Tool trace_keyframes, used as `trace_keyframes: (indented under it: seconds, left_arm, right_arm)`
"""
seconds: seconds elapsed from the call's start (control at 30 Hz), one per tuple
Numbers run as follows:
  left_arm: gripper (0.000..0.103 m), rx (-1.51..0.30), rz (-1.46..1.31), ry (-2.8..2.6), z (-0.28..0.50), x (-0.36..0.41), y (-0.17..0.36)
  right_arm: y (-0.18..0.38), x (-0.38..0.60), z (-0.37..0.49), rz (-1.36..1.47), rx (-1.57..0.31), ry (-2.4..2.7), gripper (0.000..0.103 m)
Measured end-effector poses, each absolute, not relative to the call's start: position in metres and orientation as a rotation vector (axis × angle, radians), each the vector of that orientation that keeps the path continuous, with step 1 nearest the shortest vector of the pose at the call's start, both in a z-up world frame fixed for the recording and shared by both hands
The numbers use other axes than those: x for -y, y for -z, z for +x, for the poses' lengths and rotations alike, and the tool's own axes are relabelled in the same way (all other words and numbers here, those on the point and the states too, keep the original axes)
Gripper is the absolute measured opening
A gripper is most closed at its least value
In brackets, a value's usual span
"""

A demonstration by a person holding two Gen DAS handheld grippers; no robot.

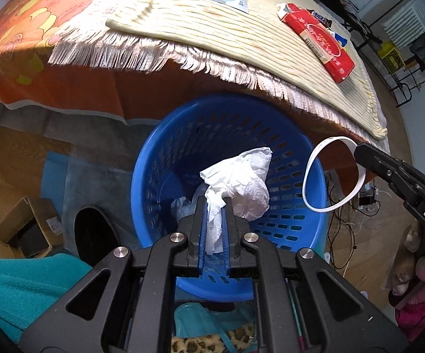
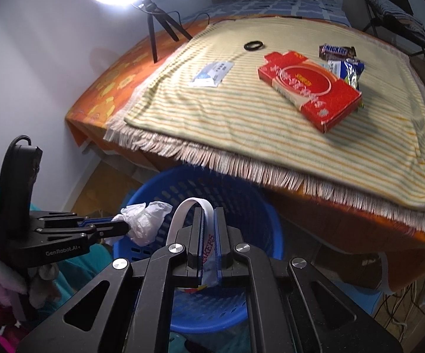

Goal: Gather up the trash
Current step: 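Move both items over the wastebasket and release them from both grippers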

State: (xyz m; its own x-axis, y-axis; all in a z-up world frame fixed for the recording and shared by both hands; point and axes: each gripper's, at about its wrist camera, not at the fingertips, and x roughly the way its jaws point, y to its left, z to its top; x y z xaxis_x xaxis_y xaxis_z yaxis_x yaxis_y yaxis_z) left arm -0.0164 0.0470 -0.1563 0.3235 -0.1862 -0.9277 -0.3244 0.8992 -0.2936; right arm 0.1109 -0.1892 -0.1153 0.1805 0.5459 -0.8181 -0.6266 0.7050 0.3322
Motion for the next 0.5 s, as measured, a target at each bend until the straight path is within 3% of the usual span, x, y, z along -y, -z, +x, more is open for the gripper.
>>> trace_keyframes:
  seconds: [0.27,0.33,0.4,0.5]
  left_arm:
    - [0.007,-1.27,-0.471,-0.111,-0.015,-0.048,0.161]
    - [0.015,-1.275,-0.477,-0.115,-0.015,-0.049,0.162]
    - [0.044,-1.271,-0.481,-0.119,-0.015,-0.049,0.162]
    - [0.051,-1.251,-0.476,-0.126,-0.016,-0.05,0.158]
  right_arm:
    - [0.123,0.189,0.112,-0.078,-1.137,-0.816,0.005]
    - [0.123,0.188,0.111,-0.08,-1.144,-0.818,0.005]
    - [0.124,0.187,0.112,-0.086,-1.154,-0.814,0.005]
    - [0.127,0.186,0.113,-0.087,-1.173,-0.802,0.01]
